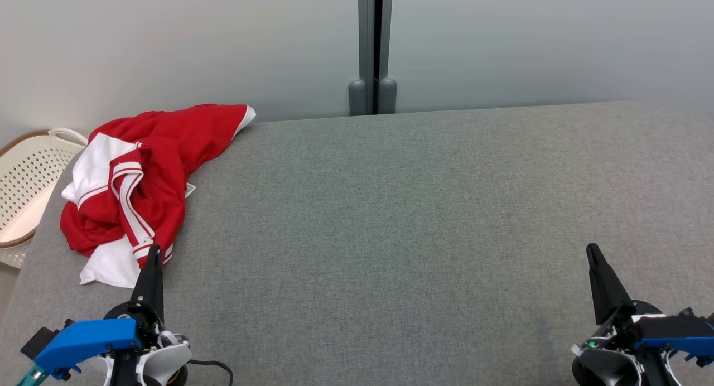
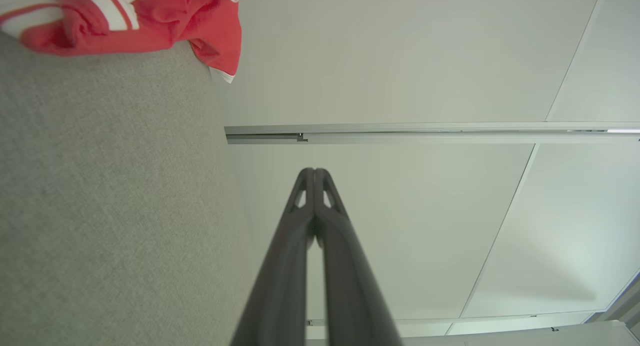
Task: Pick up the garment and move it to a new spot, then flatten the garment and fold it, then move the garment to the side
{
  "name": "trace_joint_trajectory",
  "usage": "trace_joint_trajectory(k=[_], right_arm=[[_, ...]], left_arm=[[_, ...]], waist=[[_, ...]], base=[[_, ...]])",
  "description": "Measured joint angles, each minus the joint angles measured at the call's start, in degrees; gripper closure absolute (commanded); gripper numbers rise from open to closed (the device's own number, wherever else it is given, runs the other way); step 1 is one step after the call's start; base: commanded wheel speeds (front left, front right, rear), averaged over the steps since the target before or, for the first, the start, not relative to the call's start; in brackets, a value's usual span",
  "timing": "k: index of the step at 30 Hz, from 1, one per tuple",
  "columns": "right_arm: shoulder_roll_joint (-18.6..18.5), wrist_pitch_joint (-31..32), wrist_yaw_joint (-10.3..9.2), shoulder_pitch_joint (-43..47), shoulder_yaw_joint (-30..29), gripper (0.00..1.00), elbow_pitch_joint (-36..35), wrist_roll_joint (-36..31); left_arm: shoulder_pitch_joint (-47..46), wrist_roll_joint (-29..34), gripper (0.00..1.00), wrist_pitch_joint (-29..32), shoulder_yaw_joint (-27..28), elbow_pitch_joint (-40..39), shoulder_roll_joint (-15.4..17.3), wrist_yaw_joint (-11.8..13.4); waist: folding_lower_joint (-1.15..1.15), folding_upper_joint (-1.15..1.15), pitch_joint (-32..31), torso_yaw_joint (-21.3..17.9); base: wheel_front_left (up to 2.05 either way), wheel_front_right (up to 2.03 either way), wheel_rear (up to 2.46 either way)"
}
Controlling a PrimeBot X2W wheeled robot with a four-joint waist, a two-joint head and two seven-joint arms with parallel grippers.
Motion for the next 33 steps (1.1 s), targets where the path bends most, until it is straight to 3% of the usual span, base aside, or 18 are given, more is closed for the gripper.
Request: trace_joint_trajectory(k=[5,6,21,33], right_arm=[[0.0,0.0,0.0,0.0,0.0,1.0,0.0,0.0],[0.1,0.0,0.0,0.2,0.1,0.0,0.2,0.0],[0.5,-3.0,-0.15,2.8,1.3,0.0,2.3,-1.6],[0.5,-5.9,-0.15,2.8,1.4,0.0,1.3,-8.9]], left_arm=[[0.0,0.0,1.0,0.0,0.0,0.0,0.0,0.0],[0.2,0.0,0.0,0.0,0.0,0.3,0.0,0.0],[3.6,1.5,0.0,-3.0,-3.1,2.1,-0.5,0.0],[3.6,10.2,0.0,-6.0,-5.5,0.2,-0.5,1.5]], waist=[[0.0,0.0,0.0,0.0],[0.0,0.0,0.0,0.0],[0.0,0.0,-0.4,0.0],[0.0,0.0,-0.7,0.1]], base=[[0.0,0.0,0.0],[0.0,0.0,0.0],[0.0,0.0,0.0],[0.0,0.0,0.0]])
